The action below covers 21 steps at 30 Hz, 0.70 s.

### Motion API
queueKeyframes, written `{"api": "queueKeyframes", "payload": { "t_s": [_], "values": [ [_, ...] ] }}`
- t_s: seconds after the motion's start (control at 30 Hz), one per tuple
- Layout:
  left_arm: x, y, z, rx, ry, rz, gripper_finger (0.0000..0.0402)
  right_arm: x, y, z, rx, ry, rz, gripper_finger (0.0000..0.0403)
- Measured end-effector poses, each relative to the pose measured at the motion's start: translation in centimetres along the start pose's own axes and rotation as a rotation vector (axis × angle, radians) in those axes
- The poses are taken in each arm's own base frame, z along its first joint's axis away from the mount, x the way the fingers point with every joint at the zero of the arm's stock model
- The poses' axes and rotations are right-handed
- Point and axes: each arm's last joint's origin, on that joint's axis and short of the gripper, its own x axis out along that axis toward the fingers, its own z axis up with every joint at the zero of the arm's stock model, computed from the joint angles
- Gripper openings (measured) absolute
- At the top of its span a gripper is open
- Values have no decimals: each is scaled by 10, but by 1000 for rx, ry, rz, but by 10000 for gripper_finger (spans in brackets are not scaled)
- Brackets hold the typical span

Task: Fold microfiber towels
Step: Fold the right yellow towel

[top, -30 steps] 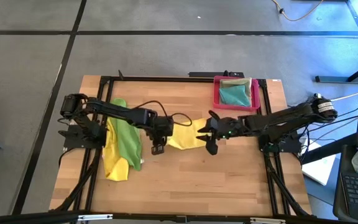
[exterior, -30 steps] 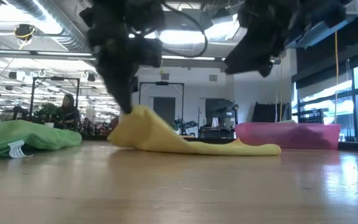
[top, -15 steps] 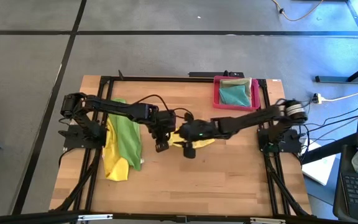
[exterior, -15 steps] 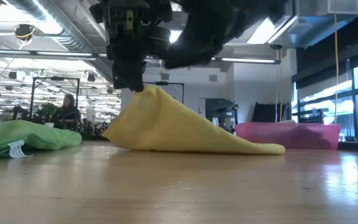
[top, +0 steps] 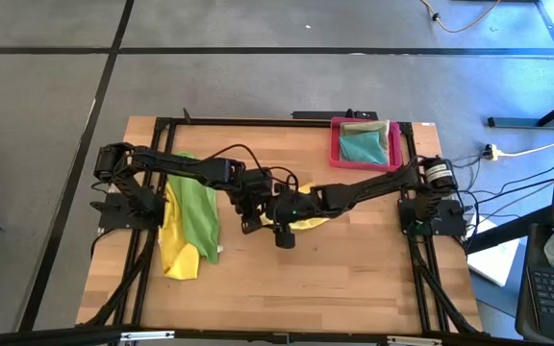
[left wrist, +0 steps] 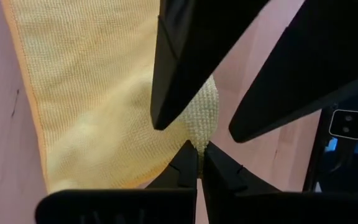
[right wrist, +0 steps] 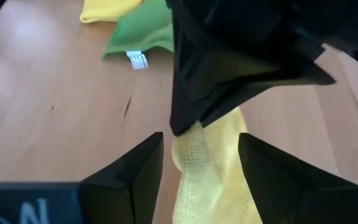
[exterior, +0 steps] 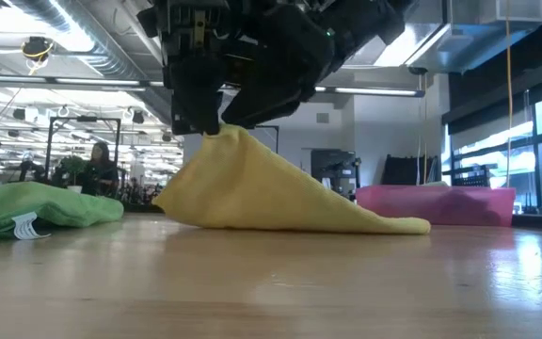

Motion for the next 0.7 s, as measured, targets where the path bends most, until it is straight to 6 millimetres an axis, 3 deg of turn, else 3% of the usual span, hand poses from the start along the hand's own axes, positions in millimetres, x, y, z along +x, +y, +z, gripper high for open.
{"api": "queueKeyframes", "payload": {
  "t_s": [0.37, 0.7],
  "values": [
    [-2, 2, 4, 2, -22, -43, 3, 14, 3, -9, 26, 25, 33, 171],
    [-2, 2, 4, 21, -20, -51, 4, 14, 3, -9, 55, 24, 18, 87]
  ]
}}
